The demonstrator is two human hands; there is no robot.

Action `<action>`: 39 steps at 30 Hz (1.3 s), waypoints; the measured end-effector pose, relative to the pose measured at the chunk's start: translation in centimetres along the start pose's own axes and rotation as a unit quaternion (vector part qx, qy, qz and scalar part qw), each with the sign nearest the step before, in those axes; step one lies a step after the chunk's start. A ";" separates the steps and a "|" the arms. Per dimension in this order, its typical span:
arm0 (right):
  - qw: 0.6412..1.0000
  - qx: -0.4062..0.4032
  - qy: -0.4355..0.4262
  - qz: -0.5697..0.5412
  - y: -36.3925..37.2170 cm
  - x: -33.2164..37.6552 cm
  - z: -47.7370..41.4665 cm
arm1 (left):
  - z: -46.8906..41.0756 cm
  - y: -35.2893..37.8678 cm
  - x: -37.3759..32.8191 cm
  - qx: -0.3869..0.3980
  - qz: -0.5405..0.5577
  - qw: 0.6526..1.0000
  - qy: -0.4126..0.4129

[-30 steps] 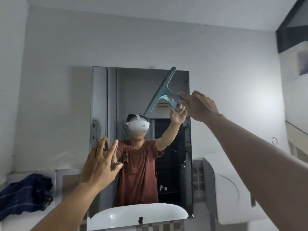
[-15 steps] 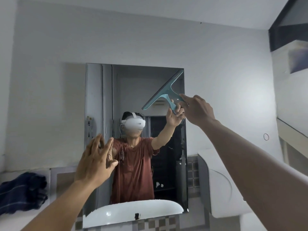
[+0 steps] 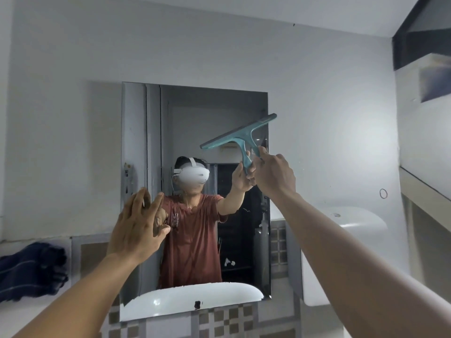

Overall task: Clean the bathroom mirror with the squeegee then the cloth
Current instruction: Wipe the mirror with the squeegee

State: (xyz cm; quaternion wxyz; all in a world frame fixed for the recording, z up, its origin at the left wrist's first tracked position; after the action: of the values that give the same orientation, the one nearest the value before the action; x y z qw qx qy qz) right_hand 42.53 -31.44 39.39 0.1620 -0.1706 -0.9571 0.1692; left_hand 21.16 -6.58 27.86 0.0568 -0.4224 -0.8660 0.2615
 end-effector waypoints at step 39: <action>0.956 -0.019 0.097 -0.278 11.3 10.6 9.0 | 5.7 1.8 2.7 0.033 0.004 0.999 0.005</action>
State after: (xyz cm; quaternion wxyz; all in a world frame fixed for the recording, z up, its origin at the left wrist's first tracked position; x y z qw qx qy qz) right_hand 32.86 -19.79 29.75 0.2910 0.0832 -0.9495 0.0822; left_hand 18.88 -5.92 21.74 0.0737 -0.4251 -0.8548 0.2885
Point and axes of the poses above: each hand's wrist, its own z-axis away from the middle knuckle, its own y-axis out of the palm, x = y × z, the point moved 7 cm from there along -z, towards the middle knuckle, and after that the axes turned 10 degrees about -y, right-handed, at the moved point
